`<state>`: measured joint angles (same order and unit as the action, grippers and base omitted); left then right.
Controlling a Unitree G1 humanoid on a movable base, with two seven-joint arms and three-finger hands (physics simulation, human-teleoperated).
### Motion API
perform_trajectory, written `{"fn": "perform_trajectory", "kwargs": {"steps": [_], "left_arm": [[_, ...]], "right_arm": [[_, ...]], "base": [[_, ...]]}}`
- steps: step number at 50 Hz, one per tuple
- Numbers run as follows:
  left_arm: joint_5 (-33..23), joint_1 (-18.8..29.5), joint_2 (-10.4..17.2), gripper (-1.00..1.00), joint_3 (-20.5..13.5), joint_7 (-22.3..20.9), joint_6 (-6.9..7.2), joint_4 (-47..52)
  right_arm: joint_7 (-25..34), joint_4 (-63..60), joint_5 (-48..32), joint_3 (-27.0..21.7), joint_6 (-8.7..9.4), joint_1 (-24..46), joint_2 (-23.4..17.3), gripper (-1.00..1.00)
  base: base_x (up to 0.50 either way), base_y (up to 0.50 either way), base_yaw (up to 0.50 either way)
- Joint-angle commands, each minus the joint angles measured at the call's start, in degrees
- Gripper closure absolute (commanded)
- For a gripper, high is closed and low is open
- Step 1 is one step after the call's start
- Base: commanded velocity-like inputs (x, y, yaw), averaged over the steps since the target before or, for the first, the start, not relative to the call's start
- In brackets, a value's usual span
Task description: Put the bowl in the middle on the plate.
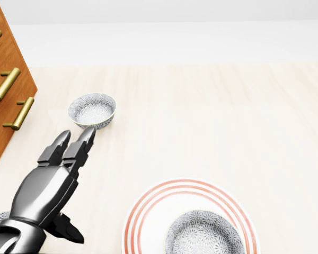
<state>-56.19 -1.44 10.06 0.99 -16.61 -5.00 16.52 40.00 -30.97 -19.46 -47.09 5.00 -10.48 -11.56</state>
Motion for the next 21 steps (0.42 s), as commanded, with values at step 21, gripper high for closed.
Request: {"fn": "perform_trajectory", "kwargs": {"steps": [21], "left_arm": [[50.5,12.1,30.9,-1.00,-47.9,-9.3,10.00,-16.5]], "right_arm": [[0.0,0.2,0.3,-0.2,0.00,0.4,-0.5,-1.00]], "base": [[0.00,0.00,0.00]]}}
